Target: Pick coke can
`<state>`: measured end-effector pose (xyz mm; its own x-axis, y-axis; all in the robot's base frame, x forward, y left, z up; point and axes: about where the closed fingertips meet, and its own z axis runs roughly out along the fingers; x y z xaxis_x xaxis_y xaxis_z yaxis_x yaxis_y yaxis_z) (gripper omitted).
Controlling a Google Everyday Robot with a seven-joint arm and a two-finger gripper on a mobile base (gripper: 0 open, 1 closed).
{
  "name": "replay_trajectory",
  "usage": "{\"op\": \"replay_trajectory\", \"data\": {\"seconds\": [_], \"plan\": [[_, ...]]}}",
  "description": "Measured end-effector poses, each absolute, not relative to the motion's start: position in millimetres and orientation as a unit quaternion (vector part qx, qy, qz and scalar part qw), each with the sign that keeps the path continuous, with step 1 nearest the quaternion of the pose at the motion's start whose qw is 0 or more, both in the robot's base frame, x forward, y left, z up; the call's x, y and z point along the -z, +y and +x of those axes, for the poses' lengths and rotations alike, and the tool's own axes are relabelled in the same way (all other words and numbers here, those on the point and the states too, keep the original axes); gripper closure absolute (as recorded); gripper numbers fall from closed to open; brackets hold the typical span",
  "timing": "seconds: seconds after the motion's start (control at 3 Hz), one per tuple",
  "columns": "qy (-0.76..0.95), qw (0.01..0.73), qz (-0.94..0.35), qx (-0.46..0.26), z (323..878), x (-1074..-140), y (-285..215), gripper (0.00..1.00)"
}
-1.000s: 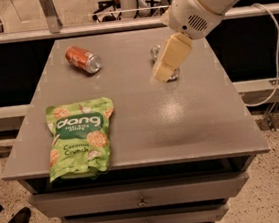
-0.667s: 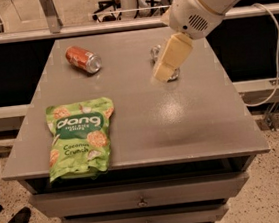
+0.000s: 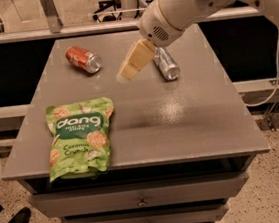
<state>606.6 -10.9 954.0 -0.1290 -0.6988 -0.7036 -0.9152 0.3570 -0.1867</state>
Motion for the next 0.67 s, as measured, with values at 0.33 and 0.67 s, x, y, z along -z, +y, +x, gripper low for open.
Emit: {"op": "replay_trajectory", "data": {"seconds": [0.33, 0.67], "plan": [[0.737, 0.385, -0.527, -0.174, 645, -939, 29, 0.0], [0.747, 0.391, -0.501, -0.197, 691, -917, 76, 0.0]]}}
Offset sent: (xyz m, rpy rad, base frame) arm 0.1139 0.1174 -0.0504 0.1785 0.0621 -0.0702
